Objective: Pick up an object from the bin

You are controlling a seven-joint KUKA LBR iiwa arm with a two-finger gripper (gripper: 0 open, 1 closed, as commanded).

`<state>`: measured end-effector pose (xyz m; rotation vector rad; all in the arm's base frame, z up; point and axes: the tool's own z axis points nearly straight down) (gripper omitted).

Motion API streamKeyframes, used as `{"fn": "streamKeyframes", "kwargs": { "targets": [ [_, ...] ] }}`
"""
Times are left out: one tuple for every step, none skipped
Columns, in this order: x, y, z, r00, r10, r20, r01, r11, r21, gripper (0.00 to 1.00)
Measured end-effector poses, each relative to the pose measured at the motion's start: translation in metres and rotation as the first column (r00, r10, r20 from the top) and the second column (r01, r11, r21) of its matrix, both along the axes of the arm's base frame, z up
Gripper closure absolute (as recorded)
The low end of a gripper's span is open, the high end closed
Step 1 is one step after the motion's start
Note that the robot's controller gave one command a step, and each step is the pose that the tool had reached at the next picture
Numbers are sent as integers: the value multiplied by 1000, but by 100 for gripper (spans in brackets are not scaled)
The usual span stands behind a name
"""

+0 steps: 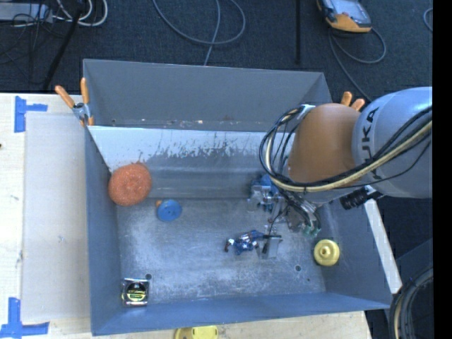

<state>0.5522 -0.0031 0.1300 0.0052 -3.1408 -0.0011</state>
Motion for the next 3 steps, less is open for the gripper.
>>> {"fn": "streamKeyframes", "kwargs": {
  "targets": [
    [-3,1,-53,1000,-28,3,28,1000,0,0],
    [-3,-17,-61,995,-102,1,102,995,-1,100],
    [-3,-17,-61,995,-102,1,102,995,-1,100]
  ]
}}
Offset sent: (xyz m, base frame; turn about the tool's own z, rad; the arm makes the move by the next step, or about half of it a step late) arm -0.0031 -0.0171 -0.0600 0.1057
